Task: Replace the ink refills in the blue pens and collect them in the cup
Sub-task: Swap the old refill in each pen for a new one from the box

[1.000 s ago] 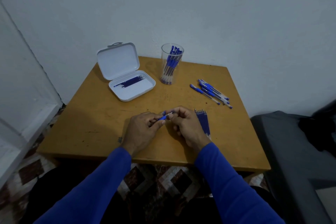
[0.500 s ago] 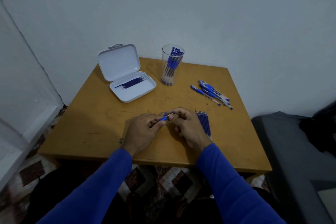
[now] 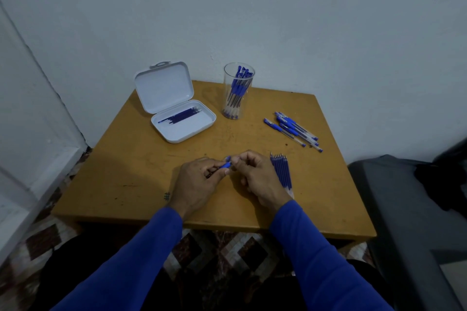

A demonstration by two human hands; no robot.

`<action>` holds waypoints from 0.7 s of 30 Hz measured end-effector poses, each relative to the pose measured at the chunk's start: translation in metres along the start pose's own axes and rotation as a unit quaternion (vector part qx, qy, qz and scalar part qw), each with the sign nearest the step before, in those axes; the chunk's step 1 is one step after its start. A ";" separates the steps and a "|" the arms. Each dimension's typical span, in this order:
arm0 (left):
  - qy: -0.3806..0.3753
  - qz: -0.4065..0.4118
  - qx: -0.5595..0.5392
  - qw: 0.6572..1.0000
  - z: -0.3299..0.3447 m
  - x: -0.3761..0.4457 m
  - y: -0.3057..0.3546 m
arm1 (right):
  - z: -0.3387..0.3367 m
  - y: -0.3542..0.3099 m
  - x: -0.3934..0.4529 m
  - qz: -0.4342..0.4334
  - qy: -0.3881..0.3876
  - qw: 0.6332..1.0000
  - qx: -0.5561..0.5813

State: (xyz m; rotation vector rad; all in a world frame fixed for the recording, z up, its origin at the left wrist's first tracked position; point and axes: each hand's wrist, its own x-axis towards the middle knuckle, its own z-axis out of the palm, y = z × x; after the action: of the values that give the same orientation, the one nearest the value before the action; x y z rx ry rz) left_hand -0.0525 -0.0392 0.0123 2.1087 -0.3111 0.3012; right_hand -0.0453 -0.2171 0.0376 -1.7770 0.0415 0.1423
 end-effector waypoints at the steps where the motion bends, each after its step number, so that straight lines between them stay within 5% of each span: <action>1: 0.000 -0.001 -0.002 1.000 0.000 0.000 0.000 | 0.002 -0.001 0.000 0.001 0.008 1.000 -0.009; 21: 0.001 0.008 0.008 1.000 0.000 0.001 0.001 | 0.000 -0.002 0.001 0.011 0.001 1.000 0.024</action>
State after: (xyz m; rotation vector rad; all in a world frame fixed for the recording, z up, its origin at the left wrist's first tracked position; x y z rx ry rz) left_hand -0.0524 -0.0396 0.0137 2.1216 -0.3258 0.3164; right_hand -0.0440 -0.2162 0.0398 -1.7289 0.0656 0.1545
